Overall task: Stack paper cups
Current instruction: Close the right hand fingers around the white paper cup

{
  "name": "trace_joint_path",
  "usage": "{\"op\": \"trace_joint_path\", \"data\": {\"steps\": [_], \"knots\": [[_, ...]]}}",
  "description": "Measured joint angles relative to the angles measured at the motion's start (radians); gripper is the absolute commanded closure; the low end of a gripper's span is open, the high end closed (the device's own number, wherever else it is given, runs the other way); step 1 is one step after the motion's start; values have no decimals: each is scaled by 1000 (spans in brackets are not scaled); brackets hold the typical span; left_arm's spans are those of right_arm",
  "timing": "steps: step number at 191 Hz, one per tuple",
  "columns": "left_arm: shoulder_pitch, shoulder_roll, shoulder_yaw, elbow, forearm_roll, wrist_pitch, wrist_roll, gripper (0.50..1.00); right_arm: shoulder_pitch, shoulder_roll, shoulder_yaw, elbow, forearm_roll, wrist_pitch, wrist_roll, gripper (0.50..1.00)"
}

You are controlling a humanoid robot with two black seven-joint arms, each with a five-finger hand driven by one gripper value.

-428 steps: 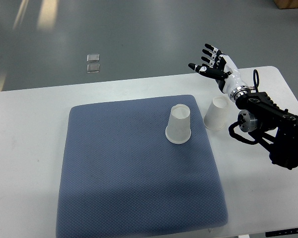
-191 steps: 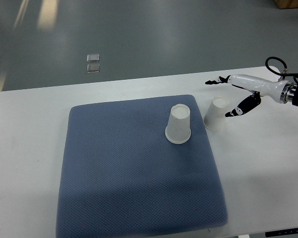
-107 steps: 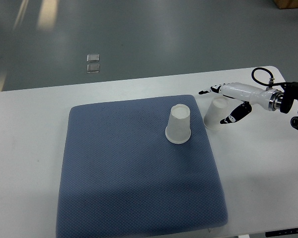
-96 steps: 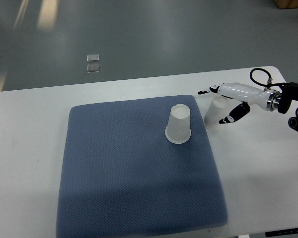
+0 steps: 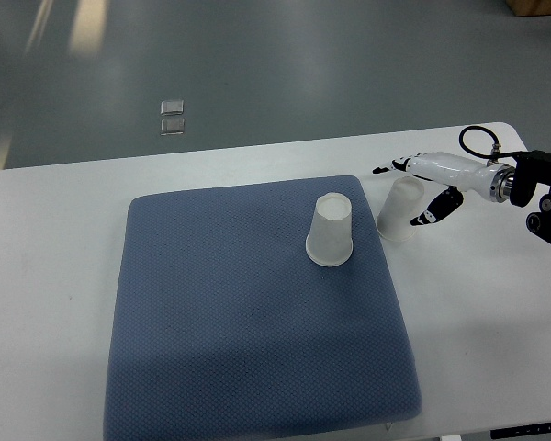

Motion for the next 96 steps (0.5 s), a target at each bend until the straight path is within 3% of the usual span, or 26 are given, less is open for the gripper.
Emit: {"op": "trace_joint_path", "data": {"steps": [96], "knots": [[0, 0, 0, 0, 0, 0, 0, 500, 9, 36, -35, -46, -3, -2, -1, 587]]}}
